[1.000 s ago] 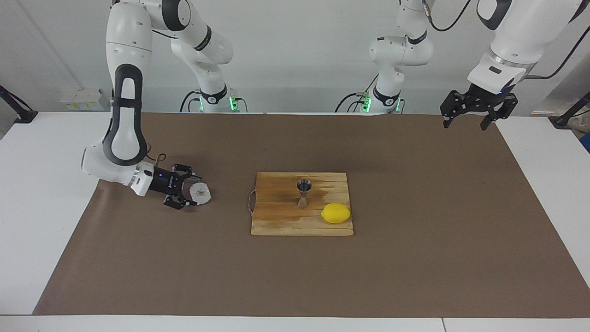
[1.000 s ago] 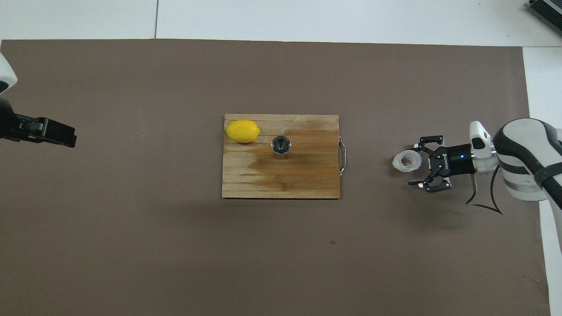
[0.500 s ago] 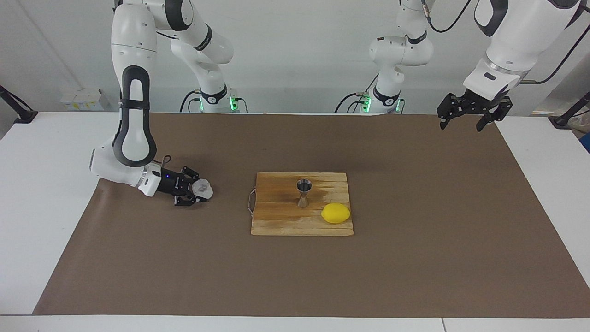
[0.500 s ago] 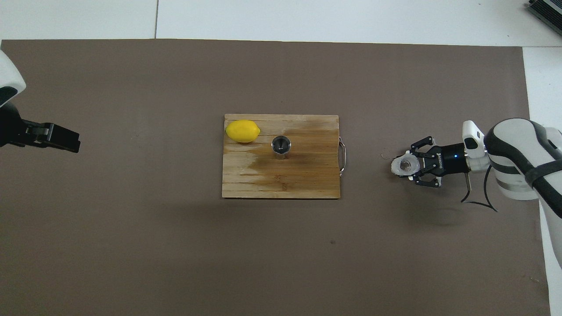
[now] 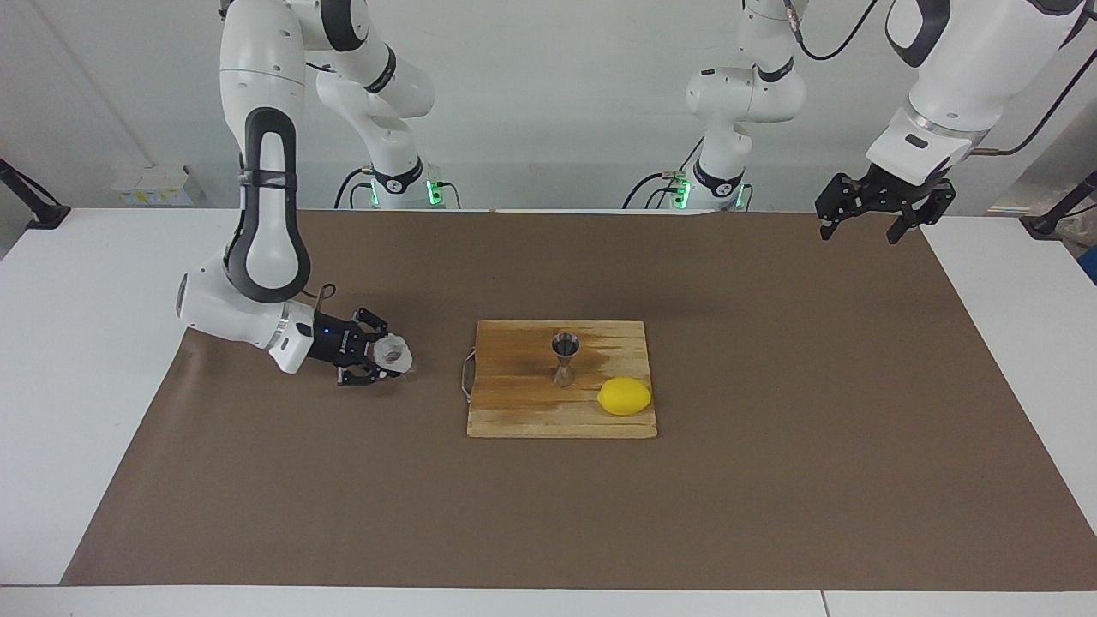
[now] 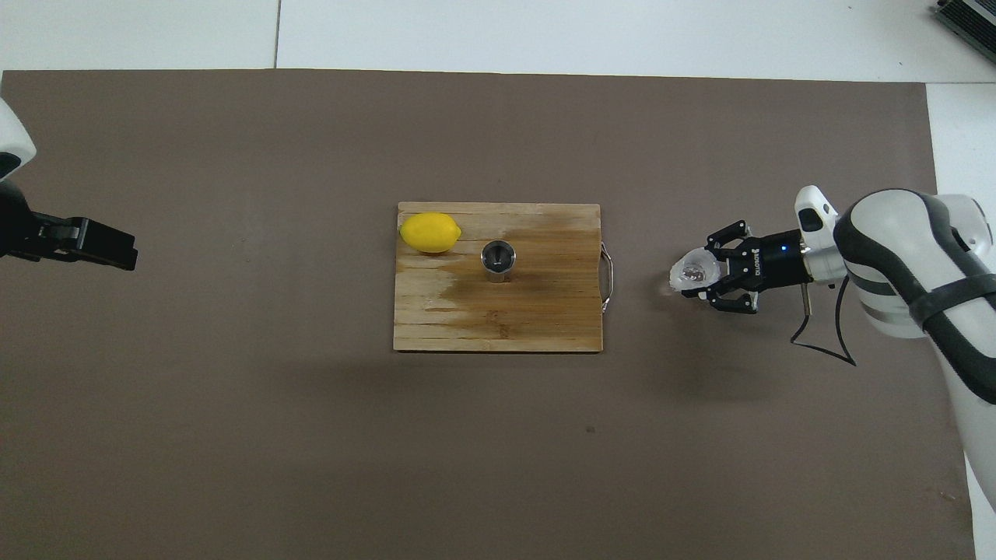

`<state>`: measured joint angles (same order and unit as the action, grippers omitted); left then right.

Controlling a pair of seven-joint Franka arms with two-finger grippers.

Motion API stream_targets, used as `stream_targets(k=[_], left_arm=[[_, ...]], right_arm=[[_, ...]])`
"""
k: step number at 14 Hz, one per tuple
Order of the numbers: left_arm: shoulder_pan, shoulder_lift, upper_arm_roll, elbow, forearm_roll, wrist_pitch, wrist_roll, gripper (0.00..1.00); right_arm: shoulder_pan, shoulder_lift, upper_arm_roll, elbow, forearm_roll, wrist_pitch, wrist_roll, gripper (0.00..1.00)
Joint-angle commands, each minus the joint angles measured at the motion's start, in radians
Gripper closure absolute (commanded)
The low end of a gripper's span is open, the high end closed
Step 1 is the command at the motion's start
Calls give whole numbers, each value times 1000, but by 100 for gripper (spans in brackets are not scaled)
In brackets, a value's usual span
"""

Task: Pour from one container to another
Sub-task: 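Lift the white cup and carry it over the dark cup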

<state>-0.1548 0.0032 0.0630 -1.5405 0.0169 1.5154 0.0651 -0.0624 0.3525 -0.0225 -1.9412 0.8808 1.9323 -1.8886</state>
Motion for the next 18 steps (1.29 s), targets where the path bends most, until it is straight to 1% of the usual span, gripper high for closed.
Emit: stream_targets(k=[1,3,5,10,15,18], left_arm=[[6,-29,-6,-36,-11,14,4,0],[12,-29,-6,-36,-11,12,4,0],[12,-29,-6,-36,-11,12,4,0],[12,-29,-6,-36,-11,12,4,0],[12,-29,-6,-36,-9,12,4,0],[12,-29,-6,-36,-11,11,4,0]], right_arm=[[78,-99,1,-13,-14,26,280,93],[125,-135,1,-13,-49,75,454,93],[168,-155,1,-13,-98,108,570,93],[277,-194,1,-10,-282,213,896,93],[397,-230,1,5,-540,286,1224,93],[446,-230,3,14,-673,306,1336,94]])
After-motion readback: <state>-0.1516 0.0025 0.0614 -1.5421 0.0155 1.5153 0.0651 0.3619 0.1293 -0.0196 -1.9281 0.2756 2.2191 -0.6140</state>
